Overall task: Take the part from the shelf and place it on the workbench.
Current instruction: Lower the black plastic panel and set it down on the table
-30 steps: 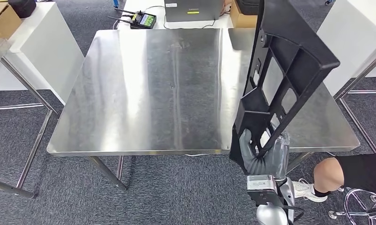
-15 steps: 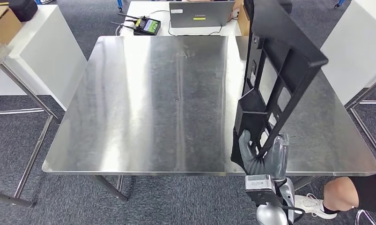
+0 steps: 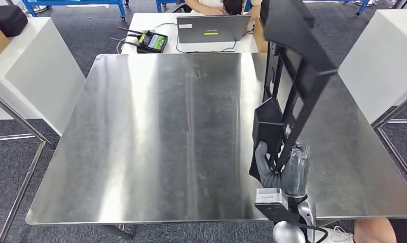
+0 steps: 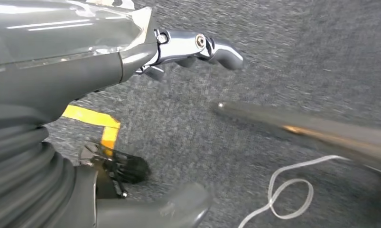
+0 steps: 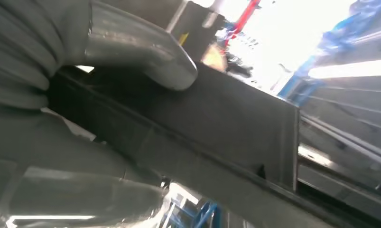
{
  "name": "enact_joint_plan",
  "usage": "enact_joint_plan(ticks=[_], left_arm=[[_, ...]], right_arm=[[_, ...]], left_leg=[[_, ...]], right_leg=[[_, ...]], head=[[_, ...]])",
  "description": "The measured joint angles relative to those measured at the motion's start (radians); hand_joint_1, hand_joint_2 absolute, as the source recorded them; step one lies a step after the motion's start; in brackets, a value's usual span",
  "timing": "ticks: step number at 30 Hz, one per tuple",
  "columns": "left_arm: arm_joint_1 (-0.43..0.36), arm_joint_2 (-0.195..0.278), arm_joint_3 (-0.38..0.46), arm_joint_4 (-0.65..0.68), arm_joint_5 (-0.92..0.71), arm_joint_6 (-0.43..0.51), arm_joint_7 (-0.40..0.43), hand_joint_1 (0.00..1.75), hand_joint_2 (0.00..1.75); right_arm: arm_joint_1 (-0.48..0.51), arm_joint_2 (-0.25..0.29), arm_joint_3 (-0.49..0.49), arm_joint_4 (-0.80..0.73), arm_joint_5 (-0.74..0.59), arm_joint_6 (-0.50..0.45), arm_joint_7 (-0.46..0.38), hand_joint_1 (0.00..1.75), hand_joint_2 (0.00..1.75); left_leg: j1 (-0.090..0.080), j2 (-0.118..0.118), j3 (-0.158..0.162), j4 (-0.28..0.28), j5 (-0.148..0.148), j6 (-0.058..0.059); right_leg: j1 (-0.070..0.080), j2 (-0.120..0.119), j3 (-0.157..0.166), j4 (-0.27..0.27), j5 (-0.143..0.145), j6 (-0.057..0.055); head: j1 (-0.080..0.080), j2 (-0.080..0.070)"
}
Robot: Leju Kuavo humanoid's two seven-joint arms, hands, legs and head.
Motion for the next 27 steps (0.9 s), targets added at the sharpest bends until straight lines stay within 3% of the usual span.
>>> enact_joint_plan(ticks=[2, 4, 6, 8, 9, 11, 13, 15, 22, 26, 27], left_arm=[[-0.003, -0.001, 0.004, 0.001, -0.006, 0.001, 0.0, 0.0, 1.75], [-0.005, -0.003, 0.009, 0.001, -0.015, 0.001, -0.001, 0.0, 1.75], [-0.005, -0.004, 0.014, 0.001, -0.026, -0.001, -0.001, 0.0, 1.75], [-0.006, -0.004, 0.015, 0.001, -0.035, -0.003, -0.001, 0.0, 1.75], [-0.006, -0.004, 0.016, 0.001, -0.04, -0.005, -0.001, 0.0, 1.75], [-0.008, -0.005, 0.016, 0.001, -0.053, -0.01, 0.003, 0.0, 1.75], [-0.017, -0.006, 0.016, 0.001, -0.065, -0.014, 0.009, 0.0, 1.75], [-0.027, -0.006, 0.016, 0.001, -0.075, -0.015, 0.015, 0.0, 1.75], [-0.046, -0.009, 0.015, 0.001, -0.098, -0.003, 0.021, 0.0, 1.75], [-0.051, -0.01, 0.015, 0.001, -0.104, 0.009, 0.022, 0.0, 1.75], [-0.051, -0.01, 0.015, 0.001, -0.106, 0.016, 0.024, 0.0, 1.75]], right_arm=[[0.002, 0.006, -0.01, -0.003, 0.105, -0.03, 0.044, 1.75, 1.75], [0.002, 0.011, -0.038, -0.006, 0.278, -0.072, 0.129, 1.75, 1.75], [-0.001, 0.017, -0.092, 0.0, 0.458, -0.103, 0.233, 1.75, 1.75], [-0.011, 0.018, -0.156, 0.017, 0.551, -0.109, 0.306, 1.75, 1.75], [-0.021, 0.017, -0.189, 0.029, 0.578, -0.108, 0.333, 1.75, 1.75], [-0.049, 0.014, -0.253, 0.062, 0.629, -0.104, 0.377, 1.75, 1.75], [-0.085, 0.009, -0.317, 0.105, 0.681, -0.097, 0.409, 1.75, 1.75], [-0.118, 0.001, -0.376, 0.15, 0.724, -0.091, 0.429, 1.75, 1.75], [-0.174, -0.028, -0.513, 0.308, 0.864, -0.097, 0.489, 1.75, 1.75], [-0.19, -0.032, -0.532, 0.356, 0.868, -0.096, 0.495, 0.0, 0.0], [-0.196, -0.033, -0.534, 0.365, 0.868, -0.095, 0.497, 0.0, 0.0]], left_leg=[[-0.002, -0.001, 0.014, -0.014, 0.005, 0.01], [-0.001, -0.001, 0.032, -0.031, 0.0, 0.022], [-0.004, -0.001, 0.046, -0.036, -0.012, 0.033], [-0.008, -0.004, 0.06, -0.036, -0.026, 0.04], [-0.01, -0.007, 0.07, -0.036, -0.033, 0.041], [-0.013, -0.011, 0.091, -0.036, -0.049, 0.04], [-0.018, -0.013, 0.105, -0.036, -0.062, 0.035], [-0.021, -0.014, 0.106, -0.034, -0.069, 0.034], [-0.016, -0.012, 0.108, -0.038, -0.073, 0.034], [-0.015, -0.011, 0.109, -0.04, -0.073, 0.032], [-0.015, -0.011, 0.11, -0.04, -0.073, 0.032]], right_leg=[[0.006, -0.004, 0.003, -0.002, -0.014, 0.012], [0.01, -0.012, -0.03, 0.063, -0.041, 0.012], [0.007, -0.015, -0.116, 0.193, -0.072, 0.007], [0.007, -0.015, -0.193, 0.27, -0.065, 0.015], [0.006, -0.015, -0.206, 0.251, -0.035, 0.022], [0.007, -0.016, -0.188, 0.134, 0.054, 0.032], [0.011, -0.018, -0.159, 0.034, 0.118, 0.027], [0.01, -0.018, -0.149, 0.011, 0.132, 0.018], [0.008, -0.015, -0.15, 0.01, 0.132, 0.014], [0.008, -0.015, -0.15, 0.01, 0.131, 0.013], [0.008, -0.015, -0.15, 0.01, 0.131, 0.013]], head=[[0.0, 0.0], [0.001, 0.0], [0.001, 0.0], [0.001, 0.0], [0.002, 0.0], [0.002, 0.0], [0.001, 0.0], [-0.001, 0.0], [-0.001, 0.0], [-0.002, 0.0], [-0.001, 0.0]])
